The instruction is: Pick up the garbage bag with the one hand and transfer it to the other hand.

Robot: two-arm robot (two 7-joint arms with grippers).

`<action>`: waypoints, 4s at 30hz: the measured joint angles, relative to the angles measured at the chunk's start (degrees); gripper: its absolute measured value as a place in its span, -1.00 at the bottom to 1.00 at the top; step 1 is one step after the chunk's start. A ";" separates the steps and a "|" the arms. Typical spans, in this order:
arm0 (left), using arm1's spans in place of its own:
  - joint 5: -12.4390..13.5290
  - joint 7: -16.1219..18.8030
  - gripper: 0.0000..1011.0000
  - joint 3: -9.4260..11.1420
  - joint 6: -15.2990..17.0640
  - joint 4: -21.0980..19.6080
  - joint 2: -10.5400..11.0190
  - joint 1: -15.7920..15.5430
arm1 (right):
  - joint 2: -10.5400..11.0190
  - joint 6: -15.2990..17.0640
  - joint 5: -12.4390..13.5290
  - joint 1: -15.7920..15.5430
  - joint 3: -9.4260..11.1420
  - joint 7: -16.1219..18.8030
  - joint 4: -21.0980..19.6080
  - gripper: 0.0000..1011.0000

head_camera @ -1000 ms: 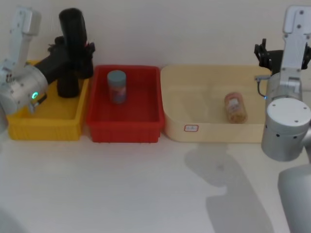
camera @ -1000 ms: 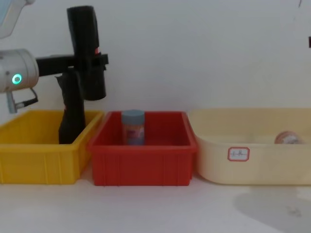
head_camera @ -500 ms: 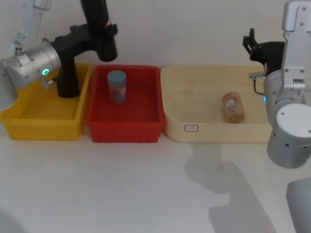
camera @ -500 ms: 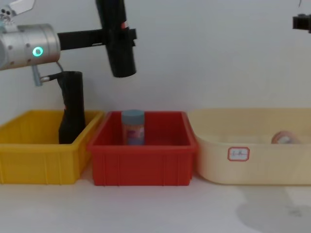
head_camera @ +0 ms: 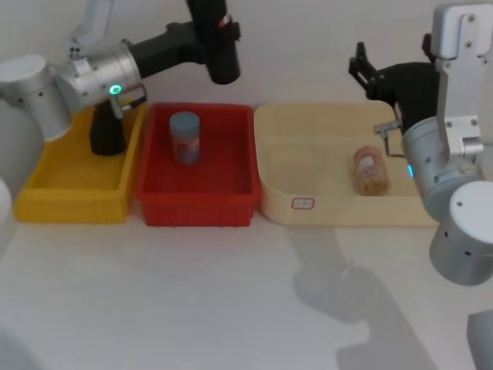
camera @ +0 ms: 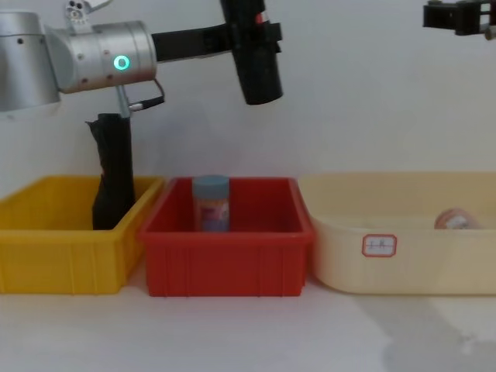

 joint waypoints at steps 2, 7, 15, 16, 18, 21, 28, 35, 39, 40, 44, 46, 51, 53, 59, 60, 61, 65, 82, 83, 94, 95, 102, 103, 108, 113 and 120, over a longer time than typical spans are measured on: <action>-0.49 -1.44 -0.22 0.49 -1.11 3.21 -0.92 -1.79 | 0.27 -0.14 0.32 -0.14 -0.05 0.78 -0.28 0.98; -1.18 -3.77 -0.22 1.30 -2.63 8.35 -2.45 -4.61 | 0.37 -0.10 1.26 0.14 0.21 2.54 -0.49 0.98; -2.02 -6.36 -0.22 2.23 -4.44 14.04 -4.16 -7.76 | -0.69 1.23 1.85 1.56 0.80 3.04 -0.39 0.98; -2.06 -6.52 -0.22 2.29 -4.55 14.36 -4.26 -7.95 | -0.88 1.60 2.15 1.97 0.94 3.40 -0.33 0.98; -2.21 -6.96 -0.22 2.43 -4.87 15.21 -4.53 -8.45 | -1.01 1.88 2.44 2.34 1.07 3.80 -0.29 0.98; -2.34 -7.45 -0.22 2.60 -5.22 16.35 -4.87 -9.05 | -1.22 2.42 3.28 3.15 1.31 4.96 -0.25 0.98; -2.57 -8.13 -0.22 2.82 -5.68 17.85 -5.32 -9.88 | -1.45 3.66 5.46 4.77 1.70 8.21 -0.37 0.98; -2.67 -8.51 -0.22 2.97 -5.97 18.75 -5.58 -10.39 | -1.28 4.67 7.78 6.30 1.62 12.00 -0.78 0.98; -2.71 -8.66 -0.22 3.02 -6.09 19.06 -5.68 -10.56 | -0.97 5.17 9.03 7.39 1.04 14.41 -0.88 0.98; -2.72 -8.68 -0.22 3.03 -6.10 19.11 -5.70 -10.59 | -0.89 5.23 9.17 7.62 0.89 14.72 -0.88 0.98; -2.74 -8.77 -0.22 3.06 -6.16 19.33 -5.76 -10.72 | -0.53 5.37 9.71 8.42 0.19 16.15 -0.74 0.98; -2.76 -8.81 -0.22 3.08 -6.18 19.43 -5.79 -10.76 | -0.26 5.38 9.85 8.95 -0.27 16.92 -0.51 0.98; -2.79 -8.90 -0.22 3.11 -6.23 19.61 -5.84 -10.86 | 0.41 5.21 9.83 10.00 -1.23 18.02 0.09 0.98; -2.80 -8.92 -0.22 3.12 -6.24 19.65 -5.85 -10.88 | 0.81 4.93 9.66 10.58 -1.87 18.54 0.47 0.98; -2.82 -8.96 -0.22 3.15 -6.29 19.77 -5.87 -10.93 | 1.67 4.04 8.88 12.19 -3.52 19.72 1.79 0.98; -2.82 -8.96 -0.22 3.15 -6.30 19.78 -5.88 -10.94 | 1.76 3.89 8.76 12.40 -3.73 19.91 1.96 0.98; -2.82 -8.96 -0.22 3.15 -6.30 19.79 -5.88 -10.94 | 1.82 3.76 8.66 12.59 -3.93 20.04 2.13 0.98; -2.82 -8.99 -0.22 3.15 -6.31 19.82 -5.91 -10.96 | 2.19 3.17 8.28 13.66 -4.96 20.71 3.03 0.98; -2.82 -9.04 -0.22 3.15 -6.31 19.92 -5.93 -11.03 | 1.45 2.80 7.20 18.95 -7.88 21.99 9.43 0.98; -2.82 -9.04 -0.22 3.15 -6.31 19.92 -5.93 -11.03 | 1.35 2.80 7.15 19.17 -7.95 22.00 9.77 0.98; -2.81 -9.03 -0.22 3.15 -6.31 19.92 -5.93 -11.03 | -0.13 2.59 6.15 21.91 -8.92 21.95 14.66 0.98; -2.82 -9.03 -0.22 3.15 -6.31 19.92 -5.93 -11.03 | -0.32 2.49 6.00 22.26 -9.04 21.95 15.31 0.98; -2.81 -9.03 -0.22 3.15 -6.31 19.91 -5.93 -11.02 | -1.04 2.07 5.38 23.80 -9.48 21.99 17.94 0.98; -2.81 -9.03 -0.22 3.15 -6.31 19.91 -5.93 -11.02 | -1.23 1.96 5.22 24.25 -9.57 22.00 18.66 0.98; -2.81 -9.03 -0.22 3.15 -6.31 19.92 -5.93 -11.02 | -1.76 1.48 4.58 25.59 -9.84 22.16 20.87 0.98; -2.82 -9.03 -0.22 3.15 -6.31 19.92 -5.93 -11.02 | -2.17 1.02 4.07 26.72 -10.07 22.32 22.77 0.98; -2.82 -9.03 -0.22 3.15 -6.30 19.91 -5.93 -11.02 | -2.76 0.29 3.12 28.27 -10.52 22.44 25.61 0.98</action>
